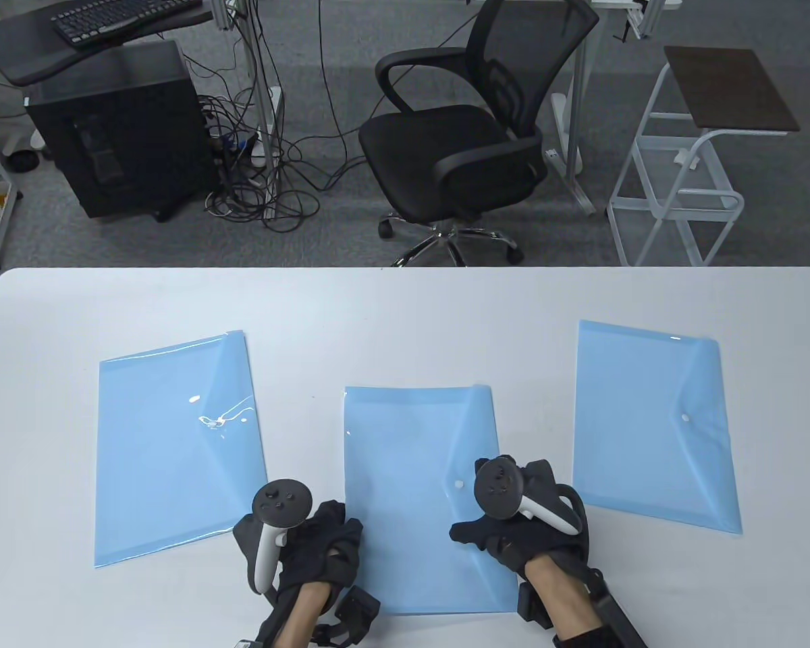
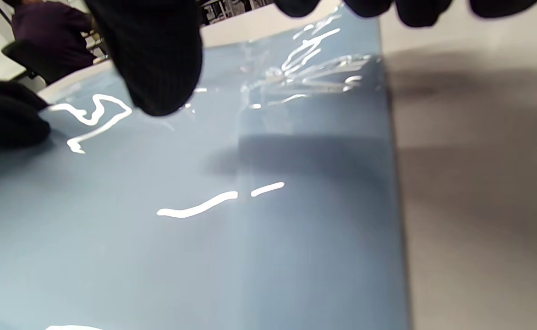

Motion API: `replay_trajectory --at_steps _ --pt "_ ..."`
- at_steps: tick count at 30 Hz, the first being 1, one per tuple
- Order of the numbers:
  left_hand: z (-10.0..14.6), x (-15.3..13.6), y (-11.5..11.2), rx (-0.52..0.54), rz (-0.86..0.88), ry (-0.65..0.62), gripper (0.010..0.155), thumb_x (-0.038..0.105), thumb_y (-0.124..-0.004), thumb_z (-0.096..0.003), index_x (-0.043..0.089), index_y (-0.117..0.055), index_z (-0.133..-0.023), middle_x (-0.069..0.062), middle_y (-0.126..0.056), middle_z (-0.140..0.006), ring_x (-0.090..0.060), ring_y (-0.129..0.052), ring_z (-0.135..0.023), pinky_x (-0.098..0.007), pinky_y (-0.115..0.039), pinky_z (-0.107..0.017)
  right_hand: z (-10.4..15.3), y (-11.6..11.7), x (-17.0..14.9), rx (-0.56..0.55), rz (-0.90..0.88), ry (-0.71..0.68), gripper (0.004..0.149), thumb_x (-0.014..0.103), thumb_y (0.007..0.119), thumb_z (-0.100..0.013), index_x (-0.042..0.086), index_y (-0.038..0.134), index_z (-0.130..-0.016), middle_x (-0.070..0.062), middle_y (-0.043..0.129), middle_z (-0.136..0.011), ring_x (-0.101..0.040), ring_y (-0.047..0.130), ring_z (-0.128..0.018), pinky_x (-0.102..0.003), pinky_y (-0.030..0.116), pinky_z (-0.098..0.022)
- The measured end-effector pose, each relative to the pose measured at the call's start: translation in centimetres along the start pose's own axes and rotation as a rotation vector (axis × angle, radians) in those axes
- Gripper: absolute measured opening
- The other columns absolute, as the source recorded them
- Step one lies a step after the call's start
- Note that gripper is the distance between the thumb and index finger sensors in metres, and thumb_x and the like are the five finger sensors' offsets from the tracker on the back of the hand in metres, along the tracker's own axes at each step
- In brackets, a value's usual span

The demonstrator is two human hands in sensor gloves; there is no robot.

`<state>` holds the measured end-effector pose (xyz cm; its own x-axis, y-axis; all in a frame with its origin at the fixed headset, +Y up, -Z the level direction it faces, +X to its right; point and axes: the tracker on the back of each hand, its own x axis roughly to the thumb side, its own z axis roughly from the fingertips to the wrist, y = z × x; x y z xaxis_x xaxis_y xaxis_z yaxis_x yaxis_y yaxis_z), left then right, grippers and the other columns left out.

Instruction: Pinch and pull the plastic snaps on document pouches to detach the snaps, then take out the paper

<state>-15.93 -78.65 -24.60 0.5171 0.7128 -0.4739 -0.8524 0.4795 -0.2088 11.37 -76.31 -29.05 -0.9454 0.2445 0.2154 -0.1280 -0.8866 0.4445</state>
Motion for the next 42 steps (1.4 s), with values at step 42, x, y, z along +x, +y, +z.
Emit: replay_trajectory --at_steps 42 --pt "-0.1 0.4 -0.1 0.025 -0.077 -0.001 0.048 0.024 -0.077 -0.0552 0.004 -0.065 -0.097 -0.006 -0.094 -0.080 -0.018 -0.115 -0.049 -0.026 -0.104 -0.033 -6.0 -1.1 3.4 -0.147 0.271 0.144 0.065 0.027 0.083 -0.055 0.001 0.056 -0.108 -0.026 0.087 -0.093 -0.050 0.097 -0.069 -0.062 0.089 -0.044"
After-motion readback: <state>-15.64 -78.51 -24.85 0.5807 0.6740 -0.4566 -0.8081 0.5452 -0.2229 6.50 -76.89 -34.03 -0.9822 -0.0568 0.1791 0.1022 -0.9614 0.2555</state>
